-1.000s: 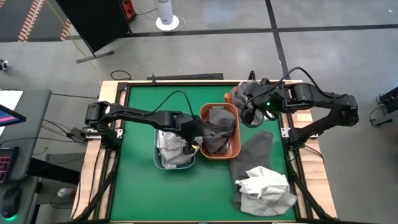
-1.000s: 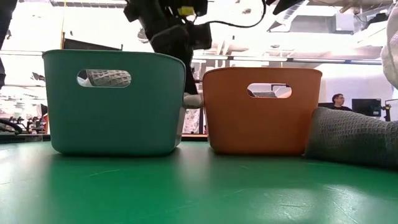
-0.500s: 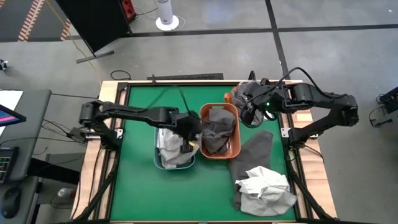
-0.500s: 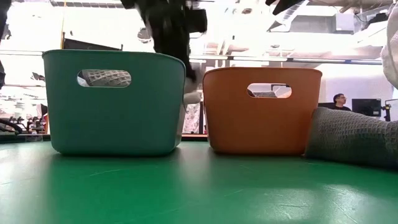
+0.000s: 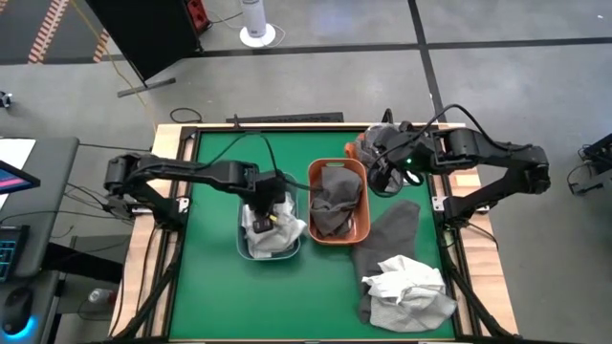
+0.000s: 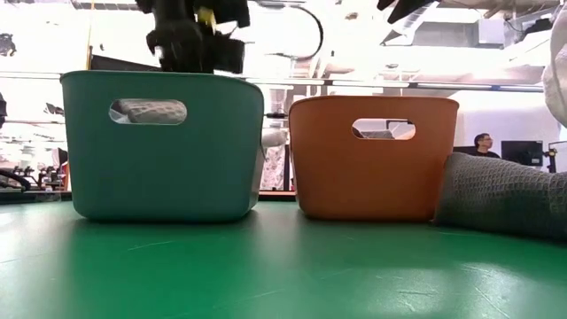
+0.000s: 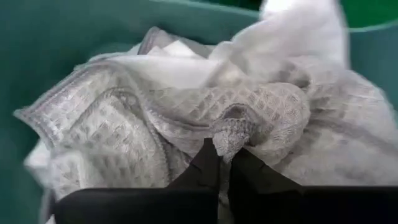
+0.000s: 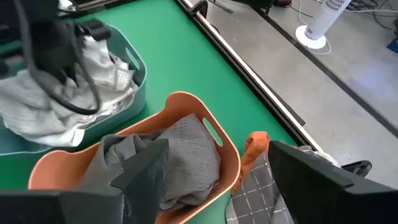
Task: Sort towels by color in basket
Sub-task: Put the left gray towel into the green bin
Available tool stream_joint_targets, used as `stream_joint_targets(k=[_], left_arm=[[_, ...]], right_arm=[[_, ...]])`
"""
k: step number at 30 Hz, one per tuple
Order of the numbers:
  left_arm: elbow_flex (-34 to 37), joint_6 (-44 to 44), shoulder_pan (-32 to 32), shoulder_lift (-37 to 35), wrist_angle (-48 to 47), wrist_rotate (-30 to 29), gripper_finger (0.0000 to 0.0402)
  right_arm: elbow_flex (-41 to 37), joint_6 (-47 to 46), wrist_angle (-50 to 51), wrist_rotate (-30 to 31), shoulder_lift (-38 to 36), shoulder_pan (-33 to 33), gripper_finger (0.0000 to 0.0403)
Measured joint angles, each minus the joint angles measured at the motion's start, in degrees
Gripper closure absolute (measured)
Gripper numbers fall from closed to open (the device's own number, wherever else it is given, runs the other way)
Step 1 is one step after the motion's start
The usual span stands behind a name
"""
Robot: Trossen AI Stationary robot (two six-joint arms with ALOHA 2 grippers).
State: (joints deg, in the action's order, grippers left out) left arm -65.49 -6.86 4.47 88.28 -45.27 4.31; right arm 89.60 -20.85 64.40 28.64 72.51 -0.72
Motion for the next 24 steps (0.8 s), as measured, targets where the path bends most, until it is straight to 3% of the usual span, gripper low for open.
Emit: stream_joint_targets(k=[4,8,13,19,24], left_arm=[[5.4,-4.27,0.34,-0.16,6.48,-0.11,0.037],[4.46,-4.83,0.37,-0.12,2.97,0.5,0.0325],[-1.7,-5.85,0.37,-0.29,-2.81,1.47,0.0246],[-10.98,-6.3,0.37,-0.27,-9.21,1.44,0.0146],[-18.16,-6.47,0.3,-0.29,-12.06,0.15,0.0115]], right_arm=[[0.0,-0.78,0.44,-0.01,-0.09,-1.24,0.0097],[0.0,-1.22,3.37,-0.04,-0.13,-1.9,0.0097],[0.0,-2.24,6.94,-0.53,-0.13,0.49,0.0097],[-1.02,0.41,11.73,-5.99,0.15,9.11,0.0097],[-6.58,2.72,10.35,-8.57,0.33,16.12,0.0097]])
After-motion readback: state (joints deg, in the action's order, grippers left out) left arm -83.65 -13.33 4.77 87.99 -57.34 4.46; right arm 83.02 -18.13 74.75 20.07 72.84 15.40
